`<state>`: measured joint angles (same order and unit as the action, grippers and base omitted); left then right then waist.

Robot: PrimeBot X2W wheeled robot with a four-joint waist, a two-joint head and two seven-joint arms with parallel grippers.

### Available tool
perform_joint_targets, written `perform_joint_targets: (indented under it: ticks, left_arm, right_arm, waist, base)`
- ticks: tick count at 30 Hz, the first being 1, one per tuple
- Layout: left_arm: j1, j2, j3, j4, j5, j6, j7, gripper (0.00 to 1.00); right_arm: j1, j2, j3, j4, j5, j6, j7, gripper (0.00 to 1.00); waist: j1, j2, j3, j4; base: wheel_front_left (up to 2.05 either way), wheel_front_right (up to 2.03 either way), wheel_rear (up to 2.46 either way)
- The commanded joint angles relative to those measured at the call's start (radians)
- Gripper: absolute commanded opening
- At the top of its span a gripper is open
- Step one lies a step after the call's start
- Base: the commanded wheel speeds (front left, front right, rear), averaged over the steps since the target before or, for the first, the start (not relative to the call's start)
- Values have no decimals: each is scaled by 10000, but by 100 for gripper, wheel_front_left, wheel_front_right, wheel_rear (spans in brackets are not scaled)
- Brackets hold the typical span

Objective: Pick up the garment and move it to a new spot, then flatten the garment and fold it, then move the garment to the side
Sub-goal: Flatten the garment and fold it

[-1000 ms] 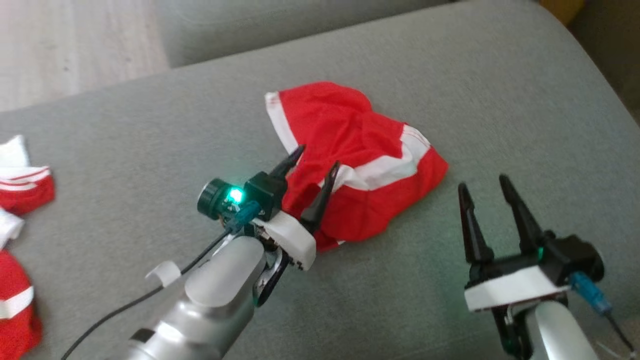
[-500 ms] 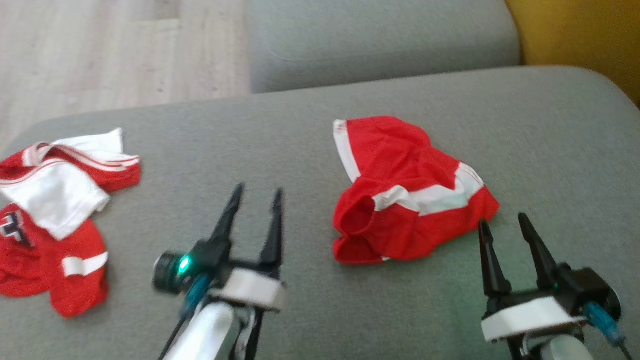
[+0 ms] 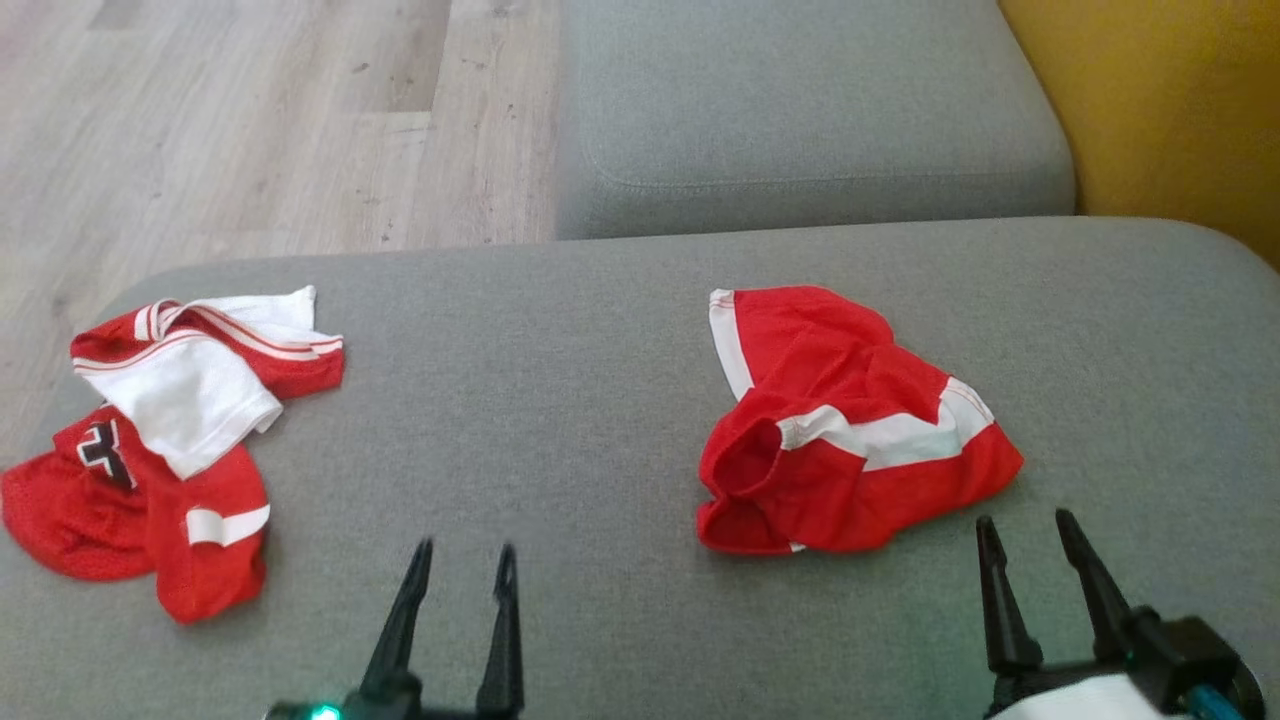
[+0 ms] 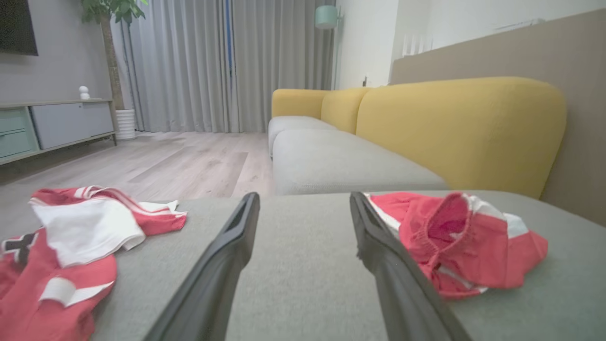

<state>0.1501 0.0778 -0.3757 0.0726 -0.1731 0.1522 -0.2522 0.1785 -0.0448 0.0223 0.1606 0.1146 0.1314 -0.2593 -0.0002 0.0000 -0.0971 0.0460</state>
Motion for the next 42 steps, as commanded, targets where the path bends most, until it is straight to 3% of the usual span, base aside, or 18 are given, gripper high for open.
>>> perform_joint_targets:
  ticks: [1, 23, 33, 39, 42]
  left_arm:
    - [-197, -143, 512, -397, 172, 65, -95, 100]
    - [-72, -266, 724, -52, 745, -572, -95, 100]
    - [-1737, -273, -665, 1164, 208, -1472, -95, 100]
    - [-2810, -274, -1882, 2468, -1044, -2041, -87, 100]
    - [-3639, -274, -2991, 3079, -2486, -2310, 107, 100]
  right_arm:
    - [-248, -55, 261, -380, 39, -7, -24, 100]
    - [-191, -55, 542, -281, 14, -7, -24, 100]
    - [-314, -55, 540, -297, 120, -7, -24, 100]
    - [-326, -55, 773, -304, 107, -7, -24, 100]
    - [-394, -55, 965, -258, 46, -7, -24, 100]
  waist:
    - [2, 0, -46, 11]
    - [2, 0, 12, 43]
    - [2, 0, 280, 37]
    - [2, 0, 430, -370]
    - [2, 0, 574, -780]
  base:
    - [0, 0, 0]
    - [0, 0, 0]
    - [0, 0, 0]
    - [0, 0, 0]
    - [0, 0, 0]
